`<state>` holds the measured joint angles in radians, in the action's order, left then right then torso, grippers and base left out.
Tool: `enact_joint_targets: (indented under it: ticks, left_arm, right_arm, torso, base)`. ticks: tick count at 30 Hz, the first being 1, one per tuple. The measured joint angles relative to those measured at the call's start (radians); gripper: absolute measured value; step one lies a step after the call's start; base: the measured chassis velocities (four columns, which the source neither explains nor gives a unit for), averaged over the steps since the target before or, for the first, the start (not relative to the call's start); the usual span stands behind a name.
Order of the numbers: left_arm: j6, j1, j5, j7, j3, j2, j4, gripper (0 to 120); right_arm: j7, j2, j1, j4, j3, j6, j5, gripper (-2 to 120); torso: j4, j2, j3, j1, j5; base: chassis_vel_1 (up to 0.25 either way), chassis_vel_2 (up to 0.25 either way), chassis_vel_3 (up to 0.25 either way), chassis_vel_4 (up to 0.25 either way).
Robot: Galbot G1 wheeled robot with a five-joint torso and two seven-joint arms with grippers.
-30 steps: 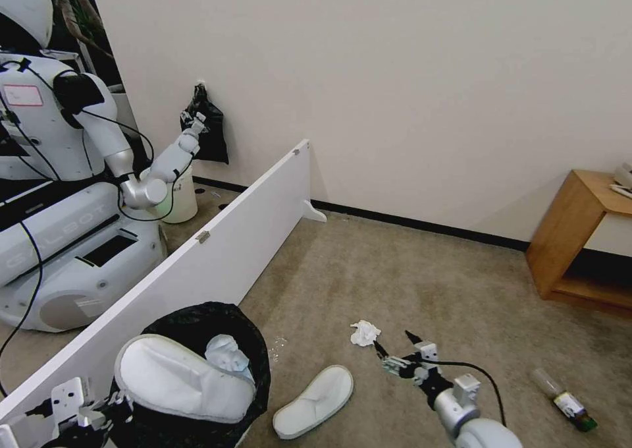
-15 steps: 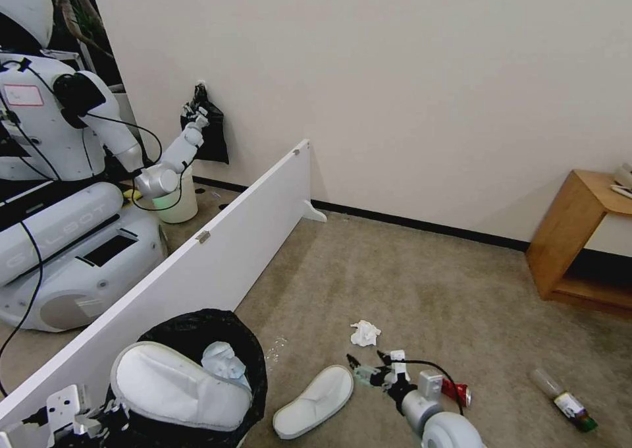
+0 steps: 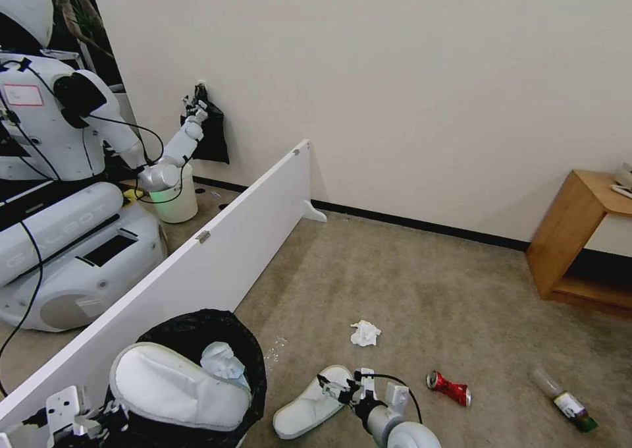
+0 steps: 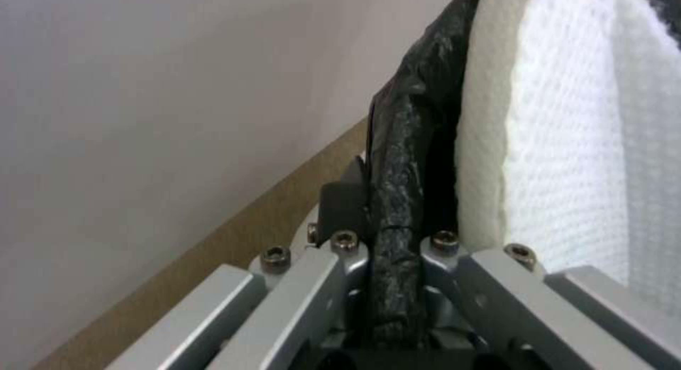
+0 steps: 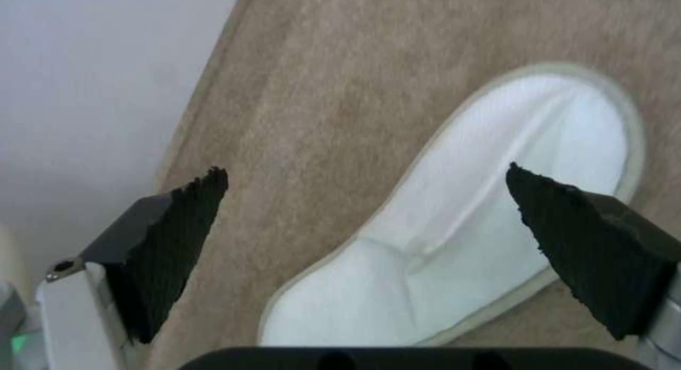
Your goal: Pick up the trash bin, then pick up the garbage from the floor and place it into the trash bin.
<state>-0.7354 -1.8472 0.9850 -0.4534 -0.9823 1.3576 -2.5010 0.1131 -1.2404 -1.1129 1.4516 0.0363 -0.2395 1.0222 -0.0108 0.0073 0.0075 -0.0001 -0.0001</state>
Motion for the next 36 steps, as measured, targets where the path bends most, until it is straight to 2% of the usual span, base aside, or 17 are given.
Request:
enact_joint_targets:
  ticks: [14, 23, 36]
  left_arm:
    - [0.0, 0.009, 0.003, -0.005, 0.001, 0.003, 0.001, 2]
    - [0.0, 0.007, 0.003, -0.005, 0.001, 0.002, 0.001, 2]
    - [0.0, 0.003, 0.005, -0.004, -0.002, 0.0, 0.001, 2]
  right_arm:
    - [0.06, -0.052, 0.022, -0.06, -0.014, -0.009, 0.041, 100]
    - [0.064, -0.073, 0.032, -0.088, -0.037, -0.01, 0.065, 100]
    - [0.056, -0.127, 0.074, -0.202, -0.046, -0.01, 0.073, 100]
  torso:
    - [-0.0001, 0.0, 0.0, 0.0, 0.0001]
    - [-0.0001, 0.0, 0.0, 0.0, 0.0]
    - [-0.0001, 0.0, 0.0, 0.0, 0.0001]
  base:
    - [0.0, 0.0, 0.0, 0.0]
    - [0.0, 0.0, 0.0, 0.0]
    - [0.0, 0.0, 0.0, 0.0]
